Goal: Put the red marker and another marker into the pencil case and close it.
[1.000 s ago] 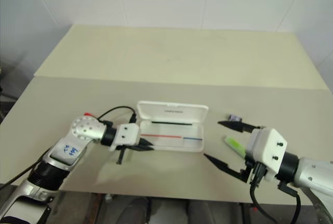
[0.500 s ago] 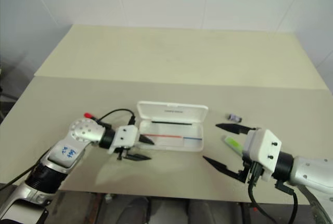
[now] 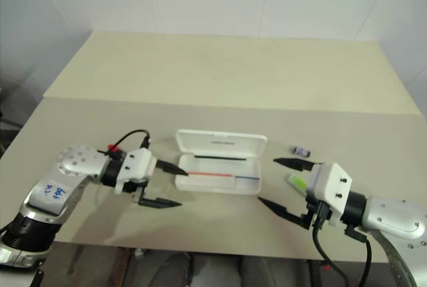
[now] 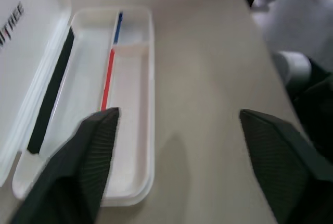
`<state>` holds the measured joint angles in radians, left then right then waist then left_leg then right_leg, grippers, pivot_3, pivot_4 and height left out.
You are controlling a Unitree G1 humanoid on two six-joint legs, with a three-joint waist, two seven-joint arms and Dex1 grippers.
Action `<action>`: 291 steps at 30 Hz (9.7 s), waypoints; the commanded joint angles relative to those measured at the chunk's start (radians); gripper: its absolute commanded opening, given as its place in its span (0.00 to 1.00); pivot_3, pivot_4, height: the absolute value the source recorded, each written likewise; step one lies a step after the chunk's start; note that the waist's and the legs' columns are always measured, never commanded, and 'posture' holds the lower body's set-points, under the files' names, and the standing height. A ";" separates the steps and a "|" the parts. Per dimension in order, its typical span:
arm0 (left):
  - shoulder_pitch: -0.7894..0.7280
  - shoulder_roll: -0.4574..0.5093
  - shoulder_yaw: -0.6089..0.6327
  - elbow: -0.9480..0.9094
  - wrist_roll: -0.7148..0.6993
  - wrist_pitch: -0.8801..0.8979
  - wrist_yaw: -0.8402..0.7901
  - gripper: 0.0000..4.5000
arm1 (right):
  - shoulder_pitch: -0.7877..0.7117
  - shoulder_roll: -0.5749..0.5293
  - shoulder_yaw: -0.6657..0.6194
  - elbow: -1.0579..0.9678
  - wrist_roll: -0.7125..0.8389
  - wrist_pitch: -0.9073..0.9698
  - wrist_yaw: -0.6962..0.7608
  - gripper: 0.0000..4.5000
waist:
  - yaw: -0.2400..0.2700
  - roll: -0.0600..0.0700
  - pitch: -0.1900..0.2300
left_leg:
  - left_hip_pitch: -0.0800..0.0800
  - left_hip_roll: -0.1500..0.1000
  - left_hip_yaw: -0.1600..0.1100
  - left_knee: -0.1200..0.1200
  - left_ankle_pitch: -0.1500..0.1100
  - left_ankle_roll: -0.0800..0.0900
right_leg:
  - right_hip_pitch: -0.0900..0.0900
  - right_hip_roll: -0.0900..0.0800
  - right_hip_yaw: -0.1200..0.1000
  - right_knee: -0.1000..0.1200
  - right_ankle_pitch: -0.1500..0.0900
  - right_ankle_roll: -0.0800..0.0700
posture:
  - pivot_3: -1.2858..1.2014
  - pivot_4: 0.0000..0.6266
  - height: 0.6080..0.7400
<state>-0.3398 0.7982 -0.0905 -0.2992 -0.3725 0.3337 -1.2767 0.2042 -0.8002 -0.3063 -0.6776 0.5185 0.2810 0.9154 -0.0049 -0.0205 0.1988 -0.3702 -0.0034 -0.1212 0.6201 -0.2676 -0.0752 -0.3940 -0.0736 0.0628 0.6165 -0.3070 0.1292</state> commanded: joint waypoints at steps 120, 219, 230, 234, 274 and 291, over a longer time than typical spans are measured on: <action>0.300 -0.019 0.332 -0.057 0.110 -0.618 0.408 0.13 | -0.186 -0.064 -0.068 -0.109 0.272 0.170 -0.024 1.00 | 0.027 -0.008 0.008 | -0.006 0.000 0.005 -0.005 -0.001 0.000 | 0.000 -0.003 0.002 -0.022 0.007 0.000 | 0.52 0.24 1.00; -0.173 -0.291 -0.168 0.334 0.221 -0.459 0.147 0.82 | 0.101 0.018 -0.064 -0.161 0.131 0.065 -0.117 1.00 | 0.027 -0.008 0.008 | -0.002 0.000 0.005 0.005 0.001 0.002 | 0.002 0.000 0.003 -0.007 0.011 0.008 | 0.52 0.24 1.00; -0.108 -0.155 0.001 0.072 -0.065 -0.197 0.084 0.82 | 0.160 0.071 -0.071 -0.064 0.073 0.036 -0.122 1.00 | 0.007 -0.007 0.008 | -0.002 0.000 0.005 0.006 0.001 0.002 | 0.002 0.000 0.004 -0.007 0.008 0.002 | 0.52 0.24 1.00; -0.110 -0.122 0.031 0.018 -0.099 -0.126 0.094 0.82 | 0.166 0.068 -0.079 0.005 0.040 0.039 -0.121 1.00 | 0.004 -0.007 0.008 | -0.002 0.000 0.005 0.006 0.001 0.002 | 0.003 0.000 0.004 -0.007 0.006 -0.002 | 0.52 0.24 1.00; -0.023 0.045 0.105 -0.095 -0.186 0.014 0.018 0.99 | 0.071 -0.038 -0.034 0.367 -0.133 0.187 -0.091 1.00 | 0.001 -0.007 0.008 | -0.002 0.000 0.008 0.007 0.000 0.002 | 0.002 0.000 0.008 -0.008 0.004 -0.006 | 0.52 0.24 1.00; -0.052 0.045 0.096 -0.057 -0.170 0.002 0.000 1.00 | -0.044 -0.043 0.005 0.384 -0.127 0.299 -0.093 0.24 | -0.011 -0.008 0.009 | 0.000 0.000 0.012 0.009 0.000 0.002 | 0.002 0.001 0.013 -0.008 0.005 -0.004 | 0.52 0.24 1.00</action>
<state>-0.3808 0.8355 -0.0025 -0.3531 -0.5473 0.3554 -1.2703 0.1707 -0.8344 -0.2901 -0.2955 0.4028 0.5725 0.8437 -0.0160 -0.0286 0.2078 -0.3704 -0.0034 -0.1091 0.6288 -0.2670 -0.0731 -0.3919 -0.0722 0.0767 0.6085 -0.3018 0.1251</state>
